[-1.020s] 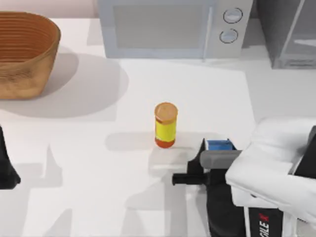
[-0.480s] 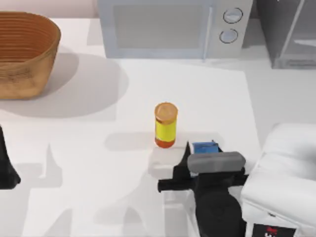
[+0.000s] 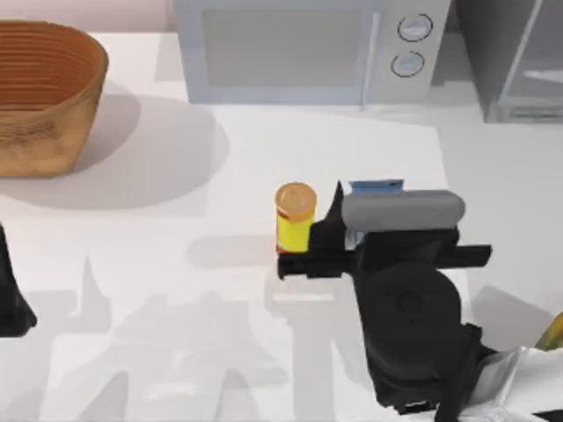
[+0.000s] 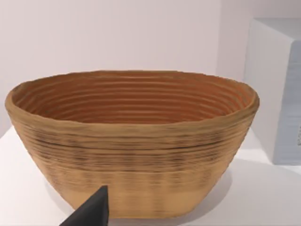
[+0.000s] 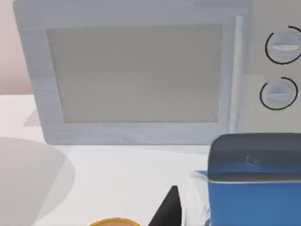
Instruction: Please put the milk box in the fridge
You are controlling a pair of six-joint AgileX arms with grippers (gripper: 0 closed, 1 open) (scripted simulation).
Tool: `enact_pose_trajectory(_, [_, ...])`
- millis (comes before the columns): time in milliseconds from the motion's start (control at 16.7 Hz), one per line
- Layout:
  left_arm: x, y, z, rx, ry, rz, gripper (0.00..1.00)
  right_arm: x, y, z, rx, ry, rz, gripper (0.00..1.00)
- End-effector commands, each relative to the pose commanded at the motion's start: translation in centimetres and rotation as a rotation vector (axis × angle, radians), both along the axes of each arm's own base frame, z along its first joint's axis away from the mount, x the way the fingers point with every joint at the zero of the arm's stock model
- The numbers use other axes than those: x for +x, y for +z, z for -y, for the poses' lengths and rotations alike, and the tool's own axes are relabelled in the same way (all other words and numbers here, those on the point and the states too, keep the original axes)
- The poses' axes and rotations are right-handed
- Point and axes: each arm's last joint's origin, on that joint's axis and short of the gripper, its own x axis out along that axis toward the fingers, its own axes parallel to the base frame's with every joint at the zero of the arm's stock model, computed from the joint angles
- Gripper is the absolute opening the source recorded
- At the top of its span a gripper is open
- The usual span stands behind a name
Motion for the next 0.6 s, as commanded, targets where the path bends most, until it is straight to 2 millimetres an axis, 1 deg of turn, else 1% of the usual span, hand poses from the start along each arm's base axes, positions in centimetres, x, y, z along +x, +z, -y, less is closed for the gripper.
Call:
enact_pose_trajectory(120, [0.0,0.0,0.0,0.0,0.0,0.0,1.0,0.8,1.4,1.3,-0.031,-0.046,-0.001,0.0])
enact_pose_trajectory(240, [0.0,0.0,0.0,0.0,0.0,0.0,1.0,1.3,1.9,2.2,-0.052,-0.075,-0.003,0.0])
enact_pose_trajectory(540, [0.0,0.0,0.0,0.0,0.0,0.0,1.0,1.3,2.0,2.1,-0.05,-0.073,-0.002,0.0])
enact_pose_trajectory(600, [0.0,0.0,0.0,0.0,0.0,0.0,1.0,1.3,1.9,2.5,-0.061,-0.077,-0.009,0.0])
